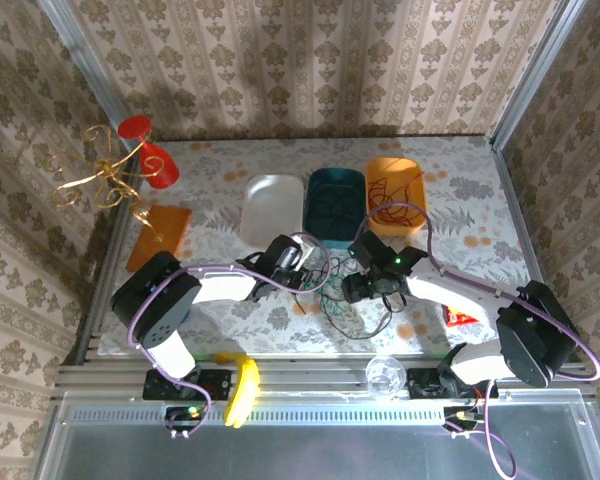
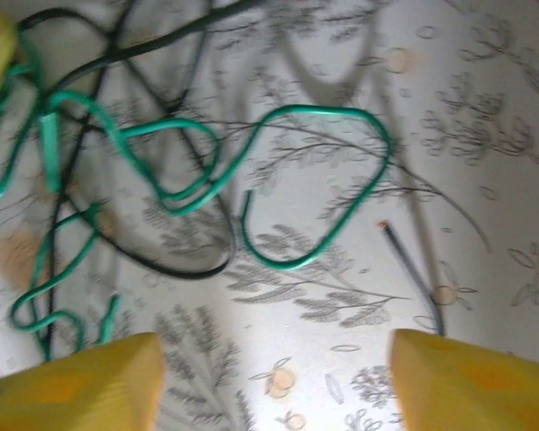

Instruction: Untangle the cables

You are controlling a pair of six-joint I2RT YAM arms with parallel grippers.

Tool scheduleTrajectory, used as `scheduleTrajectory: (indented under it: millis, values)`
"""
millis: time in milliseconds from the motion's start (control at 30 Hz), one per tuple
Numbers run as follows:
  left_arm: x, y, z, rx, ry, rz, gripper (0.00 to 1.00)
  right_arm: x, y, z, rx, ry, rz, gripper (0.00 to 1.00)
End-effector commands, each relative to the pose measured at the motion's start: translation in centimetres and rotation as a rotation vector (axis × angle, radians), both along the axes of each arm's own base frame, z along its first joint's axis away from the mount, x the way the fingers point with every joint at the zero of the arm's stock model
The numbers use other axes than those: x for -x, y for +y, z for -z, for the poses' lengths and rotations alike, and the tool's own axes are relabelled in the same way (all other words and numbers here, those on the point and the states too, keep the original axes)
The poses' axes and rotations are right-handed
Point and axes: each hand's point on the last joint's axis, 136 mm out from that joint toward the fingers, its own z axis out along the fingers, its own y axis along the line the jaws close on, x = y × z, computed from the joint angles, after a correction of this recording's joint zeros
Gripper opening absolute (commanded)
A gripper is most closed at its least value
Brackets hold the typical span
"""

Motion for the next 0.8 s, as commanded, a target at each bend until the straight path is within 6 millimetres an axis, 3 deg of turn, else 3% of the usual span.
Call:
scheduleTrajectory:
  millis: [0,100,233,367,767]
  values:
    - [1.1,-0.1,1.7,-0.025,0.059,0.018,0.43,2.8,3.1,-1.4,-0.054,0.059,-0.209,0.76]
    - [0.8,0.1,1.8,-0.015,0.066,-0.004,0.43,6.4,5.1,-1.2,-0.083,0.148,-0.346,0.75]
    - [0.4,0.4,1.6,0.005,0.074,-0.023,0.42,7.9,5.7,-0.7,-0.037,0.189,-0.445,0.74]
    - [-0.5,0.6,1.0,0.047,0.084,-0.051,0.42,8.4,6.4,0.0,-0.012,0.277,-0.513,0.67]
    - [-4.1,1.2,-1.4,0.219,0.102,-0.164,0.42,7.9,6.8,1.8,0.133,0.373,-0.615,0.64]
